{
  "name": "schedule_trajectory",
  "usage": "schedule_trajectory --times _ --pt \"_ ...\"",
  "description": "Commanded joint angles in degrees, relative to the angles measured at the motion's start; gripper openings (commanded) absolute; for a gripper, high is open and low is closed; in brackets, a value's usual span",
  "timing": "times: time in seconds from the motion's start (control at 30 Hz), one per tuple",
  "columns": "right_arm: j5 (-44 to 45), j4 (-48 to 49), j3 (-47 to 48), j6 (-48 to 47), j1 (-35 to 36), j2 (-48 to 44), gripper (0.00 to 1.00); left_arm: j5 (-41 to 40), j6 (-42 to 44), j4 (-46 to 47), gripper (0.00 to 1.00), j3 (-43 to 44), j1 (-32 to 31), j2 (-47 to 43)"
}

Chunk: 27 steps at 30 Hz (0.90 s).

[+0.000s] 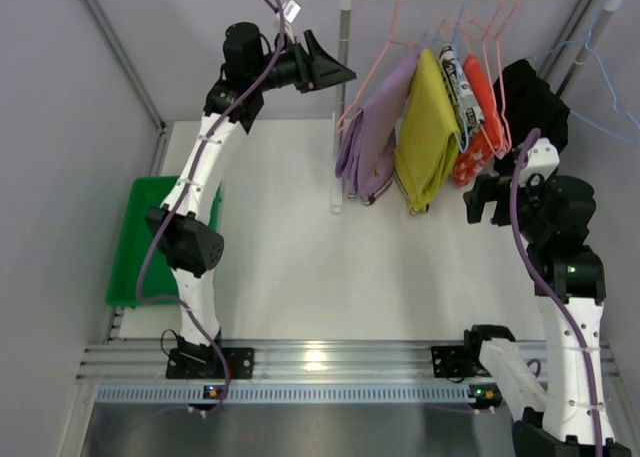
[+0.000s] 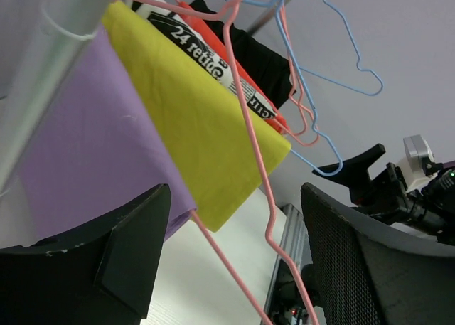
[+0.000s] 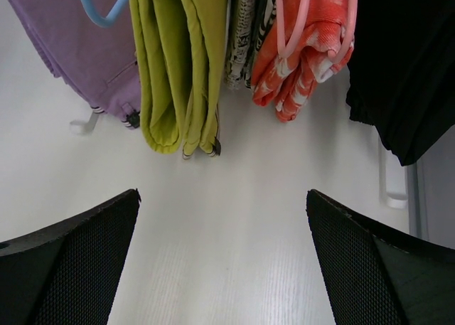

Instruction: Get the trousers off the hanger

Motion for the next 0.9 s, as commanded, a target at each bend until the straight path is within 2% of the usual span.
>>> schedule_trajectory --times 0.0,0.13,0.23,0.5,0.63,0.87 --pt "1.20 -0.81 3.22 -0.95 -1.02 0.06 0.99 2.66 -4.03 8.04 0.78 0.10 -2.43 0.45" --pt "1.98 -0.99 2.87 -1.13 -1.02 -0.20 1.00 2.22 -3.76 7.51 0.73 0.01 -4.45 1.41" --pt "2.69 -0.90 2.61 -1.13 -1.02 -0.55 0.99 2.13 -4.20 7.94 0.65 0.01 -5.95 2.03" --pt "3.74 -1.08 1.29 -1.92 -1.02 -2.40 0.99 1.61 -4.64 9.70 0.55 0.62 -8.76 2.91" --pt "4.18 -1.08 0.50 -2.18 -1.02 -2.93 1.00 -0.50 -0.53 9.01 0.46 1.33 -10.78 2.82" --pt "4.54 -1.25 -0.12 -2.18 -1.02 -3.28 1.00 -5.16 -0.68 10.41 0.45 3.34 -12.19 4.40"
